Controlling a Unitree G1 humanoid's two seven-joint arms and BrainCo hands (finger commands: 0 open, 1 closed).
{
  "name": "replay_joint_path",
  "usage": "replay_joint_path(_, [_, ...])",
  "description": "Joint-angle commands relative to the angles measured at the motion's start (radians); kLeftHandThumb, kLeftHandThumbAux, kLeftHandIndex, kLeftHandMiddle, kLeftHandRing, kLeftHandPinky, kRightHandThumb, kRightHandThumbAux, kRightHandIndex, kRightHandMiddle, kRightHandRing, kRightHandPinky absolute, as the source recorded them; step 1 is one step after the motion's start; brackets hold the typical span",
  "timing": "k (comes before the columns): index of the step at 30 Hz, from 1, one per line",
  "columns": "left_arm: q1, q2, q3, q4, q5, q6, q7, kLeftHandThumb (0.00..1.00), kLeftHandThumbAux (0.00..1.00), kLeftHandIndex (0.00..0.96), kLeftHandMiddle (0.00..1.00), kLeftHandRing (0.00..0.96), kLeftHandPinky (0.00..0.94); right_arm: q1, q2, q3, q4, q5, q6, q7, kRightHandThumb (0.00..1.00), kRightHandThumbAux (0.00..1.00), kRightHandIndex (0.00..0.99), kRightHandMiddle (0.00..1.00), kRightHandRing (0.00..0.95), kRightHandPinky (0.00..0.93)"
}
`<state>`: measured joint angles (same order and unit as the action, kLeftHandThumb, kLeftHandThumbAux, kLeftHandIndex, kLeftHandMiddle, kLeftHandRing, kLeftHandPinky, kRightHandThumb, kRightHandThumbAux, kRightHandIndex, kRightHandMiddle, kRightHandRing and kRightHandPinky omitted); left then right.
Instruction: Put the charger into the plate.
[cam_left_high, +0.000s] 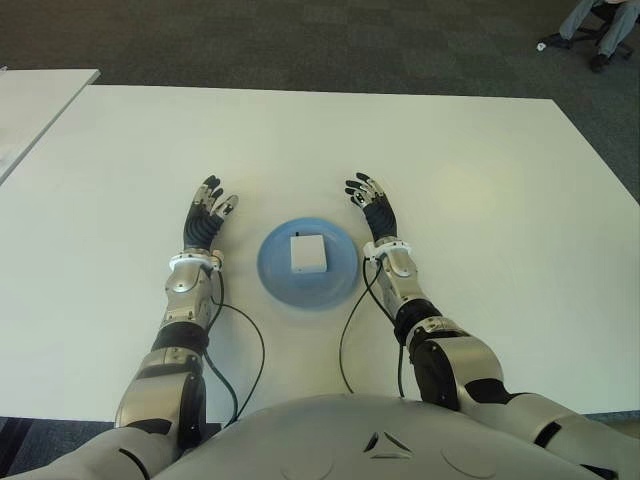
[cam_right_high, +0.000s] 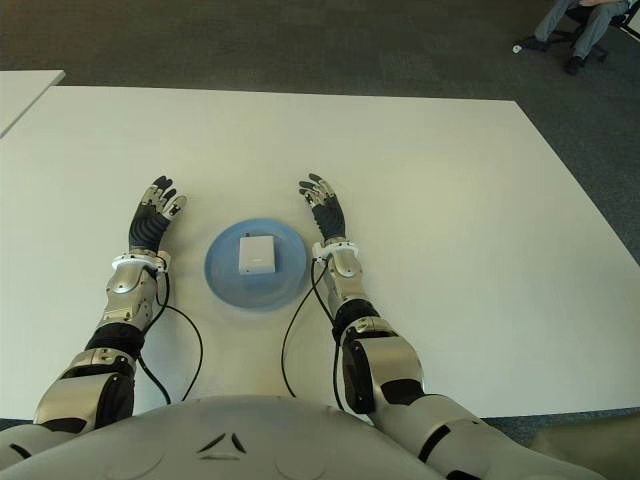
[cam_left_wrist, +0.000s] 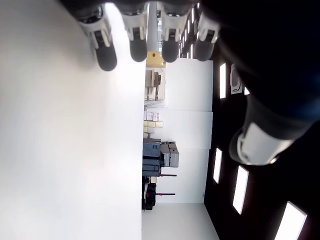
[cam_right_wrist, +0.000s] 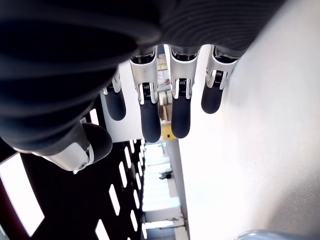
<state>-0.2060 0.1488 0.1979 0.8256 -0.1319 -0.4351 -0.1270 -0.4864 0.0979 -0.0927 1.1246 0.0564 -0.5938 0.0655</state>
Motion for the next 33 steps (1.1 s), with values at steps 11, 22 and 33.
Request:
replay_joint_path(11, [0.114, -0.023, -0.061, 0.011, 0.079, 0.021, 0.04, 0.021, 0.629, 0.0, 0.008, 0.0, 0.022, 0.063, 0.021, -0.015, -0.021, 0.01, 0.001, -0.006, 0.0, 0.547, 0.166, 0.269, 0.224, 0.168])
replay_joint_path(22, [0.191, -0.042, -0.089, -0.109, 0.107, 0.022, 0.065, 0.039, 0.632, 0.0, 0.015, 0.008, 0.033, 0.099, 0.004, -0.012, -0.07, 0.004, -0.001, -0.013, 0.0, 0.543, 0.156, 0.249, 0.192, 0.147])
replay_joint_path(33, [0.257, -0.062, -0.107, -0.208, 0.121, 0.006, 0.085, 0.112, 0.662, 0.005, 0.038, 0.032, 0.06, 0.139, -0.021, -0.006, -0.138, 0.005, 0.025, 0.022, 0.0, 0.547, 0.127, 0.217, 0.163, 0.105])
